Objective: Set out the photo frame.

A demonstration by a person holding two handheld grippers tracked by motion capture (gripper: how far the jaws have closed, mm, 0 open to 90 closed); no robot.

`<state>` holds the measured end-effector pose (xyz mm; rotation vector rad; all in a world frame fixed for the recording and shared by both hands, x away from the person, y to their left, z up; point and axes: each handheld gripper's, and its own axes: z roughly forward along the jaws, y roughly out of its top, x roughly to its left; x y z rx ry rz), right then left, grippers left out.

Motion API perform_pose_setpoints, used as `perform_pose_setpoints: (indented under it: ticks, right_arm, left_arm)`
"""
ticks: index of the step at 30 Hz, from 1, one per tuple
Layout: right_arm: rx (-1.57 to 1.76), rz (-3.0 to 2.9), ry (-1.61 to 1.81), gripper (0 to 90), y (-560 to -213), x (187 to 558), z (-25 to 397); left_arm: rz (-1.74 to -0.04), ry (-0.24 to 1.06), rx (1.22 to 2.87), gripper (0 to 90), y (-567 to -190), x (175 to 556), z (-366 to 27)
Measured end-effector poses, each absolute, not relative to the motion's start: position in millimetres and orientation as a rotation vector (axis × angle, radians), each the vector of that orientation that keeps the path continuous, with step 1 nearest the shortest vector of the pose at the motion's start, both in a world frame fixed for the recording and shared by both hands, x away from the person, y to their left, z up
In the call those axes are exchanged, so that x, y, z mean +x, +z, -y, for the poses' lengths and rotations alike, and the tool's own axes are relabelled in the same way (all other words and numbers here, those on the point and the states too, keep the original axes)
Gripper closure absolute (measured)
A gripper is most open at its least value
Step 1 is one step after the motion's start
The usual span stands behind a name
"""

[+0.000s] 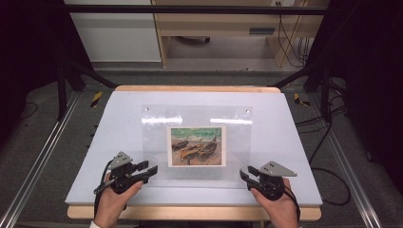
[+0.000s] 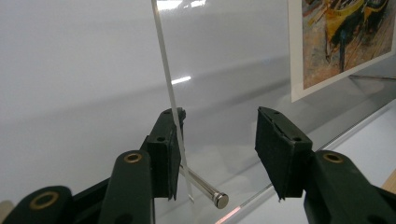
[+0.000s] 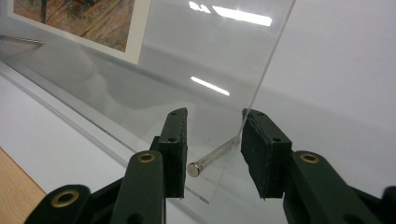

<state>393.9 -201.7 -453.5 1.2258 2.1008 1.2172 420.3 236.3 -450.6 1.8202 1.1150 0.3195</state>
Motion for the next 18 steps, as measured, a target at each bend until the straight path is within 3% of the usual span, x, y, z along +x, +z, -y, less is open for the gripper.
perform_pose_setpoints:
  ticks: [18]
  right_arm:
    - [1.224, -2.104, 1.196, 63.4, -455.3, 390.1, 200.9]
  left_arm:
    - [-1.111, 0.327, 1.839, 52.8, -450.7, 417.0, -236.8]
